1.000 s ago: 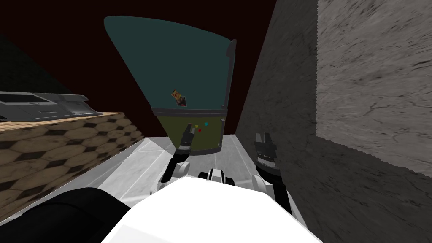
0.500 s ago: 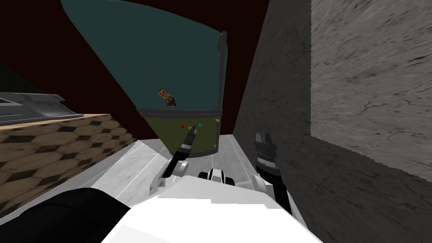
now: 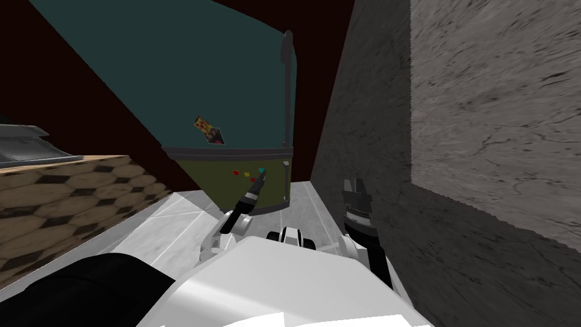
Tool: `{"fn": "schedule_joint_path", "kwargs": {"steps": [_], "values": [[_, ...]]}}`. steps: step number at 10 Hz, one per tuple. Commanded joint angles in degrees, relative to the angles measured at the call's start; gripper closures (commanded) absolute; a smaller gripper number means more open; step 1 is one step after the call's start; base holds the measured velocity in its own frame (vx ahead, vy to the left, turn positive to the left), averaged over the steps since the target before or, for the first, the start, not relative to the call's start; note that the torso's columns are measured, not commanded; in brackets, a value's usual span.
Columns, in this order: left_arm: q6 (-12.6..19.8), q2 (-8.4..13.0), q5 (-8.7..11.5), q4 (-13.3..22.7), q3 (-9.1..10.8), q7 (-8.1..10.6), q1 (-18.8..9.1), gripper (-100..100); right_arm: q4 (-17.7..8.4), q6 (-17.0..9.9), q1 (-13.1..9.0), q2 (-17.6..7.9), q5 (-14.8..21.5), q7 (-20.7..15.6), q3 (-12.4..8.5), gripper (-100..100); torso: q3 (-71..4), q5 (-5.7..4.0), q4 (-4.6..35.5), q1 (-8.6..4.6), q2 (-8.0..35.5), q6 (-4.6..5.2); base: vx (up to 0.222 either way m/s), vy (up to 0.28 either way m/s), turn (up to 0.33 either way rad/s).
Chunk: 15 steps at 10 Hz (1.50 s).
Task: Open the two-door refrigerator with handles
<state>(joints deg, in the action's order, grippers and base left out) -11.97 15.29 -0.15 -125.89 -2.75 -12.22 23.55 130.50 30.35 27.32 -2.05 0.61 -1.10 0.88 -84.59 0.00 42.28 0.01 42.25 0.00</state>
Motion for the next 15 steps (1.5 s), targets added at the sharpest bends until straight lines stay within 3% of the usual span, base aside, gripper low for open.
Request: {"fn": "schedule_joint_path", "kwargs": {"steps": [1, 6, 15], "values": [[2.48, 2.47, -1.06, 1.01, 0.22, -0.49, -0.56, -100, 0.00, 0.00, 0.00, 0.00, 0.00, 0.00, 0.00, 0, 0.00, 0.02, 0.00, 0.03, -0.01, 0.00, 0.078, -0.074, -0.043], [9.09, 9.04, -3.78, 3.35, 0.73, -1.74, -2.33, -100, 0.00, 0.00, 0.00, 0.00, 0.00, 0.00, 0.00, 0, 0.07, 0.01, 0.03, 0.04, 0.11, 0.00, 0.085, -0.091, -0.068], [17.71, 16.88, -7.31, 6.66, 1.42, -3.34, -4.69, -100, 0.00, 0.00, 0.00, 0.00, 0.00, 0.00, 0.00, 0, 0.00, 0.00, 0.00, 0.00, 0.00, 0.00, 0.088, -0.078, -0.052]]}}
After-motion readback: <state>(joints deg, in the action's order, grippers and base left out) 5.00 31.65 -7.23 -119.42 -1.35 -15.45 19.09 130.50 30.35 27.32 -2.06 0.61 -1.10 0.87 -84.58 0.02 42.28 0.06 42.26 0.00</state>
